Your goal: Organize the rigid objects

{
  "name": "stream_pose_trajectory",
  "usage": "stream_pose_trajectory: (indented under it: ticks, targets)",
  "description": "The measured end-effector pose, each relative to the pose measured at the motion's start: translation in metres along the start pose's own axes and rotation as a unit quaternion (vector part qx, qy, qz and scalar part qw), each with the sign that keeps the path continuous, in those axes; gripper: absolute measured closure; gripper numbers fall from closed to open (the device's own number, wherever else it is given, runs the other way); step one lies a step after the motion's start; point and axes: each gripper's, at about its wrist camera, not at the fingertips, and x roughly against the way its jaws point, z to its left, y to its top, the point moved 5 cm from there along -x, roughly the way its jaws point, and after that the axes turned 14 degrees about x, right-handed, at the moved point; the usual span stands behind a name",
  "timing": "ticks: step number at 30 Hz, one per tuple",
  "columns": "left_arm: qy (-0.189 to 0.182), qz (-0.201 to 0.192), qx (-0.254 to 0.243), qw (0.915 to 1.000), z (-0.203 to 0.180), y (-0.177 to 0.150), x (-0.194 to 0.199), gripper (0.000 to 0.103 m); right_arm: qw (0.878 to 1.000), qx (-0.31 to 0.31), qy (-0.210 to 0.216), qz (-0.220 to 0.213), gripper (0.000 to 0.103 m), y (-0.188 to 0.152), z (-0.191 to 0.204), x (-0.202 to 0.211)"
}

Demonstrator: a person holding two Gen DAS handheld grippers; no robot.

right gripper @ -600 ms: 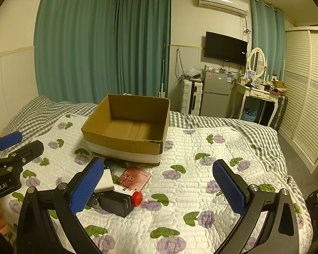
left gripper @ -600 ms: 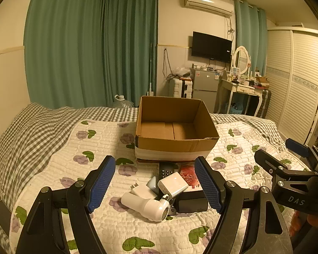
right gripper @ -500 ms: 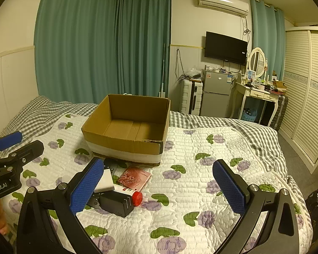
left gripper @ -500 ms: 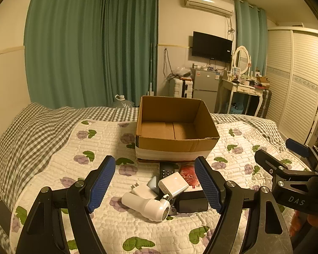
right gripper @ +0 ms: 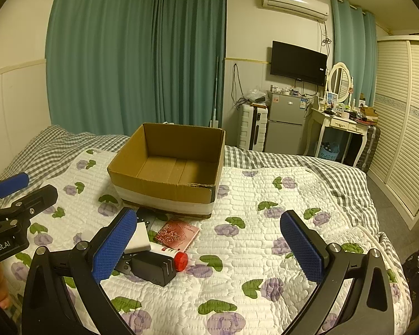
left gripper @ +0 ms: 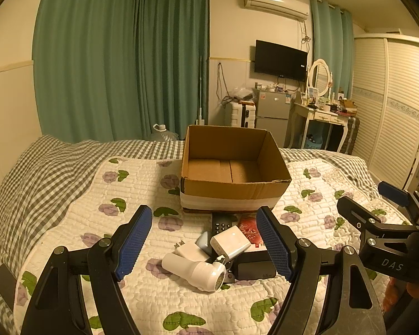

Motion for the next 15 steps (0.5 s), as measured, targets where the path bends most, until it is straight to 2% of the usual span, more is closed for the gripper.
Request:
stream_pose_trajectory:
  ticks: [15]
  targets:
    - [0.005,0.001,0.0,1.0,0.0014,-0.0025,-0.0015,0.023,1.0,0.0,0.001,0.001,0.0,-0.0007,0.0002,0.0]
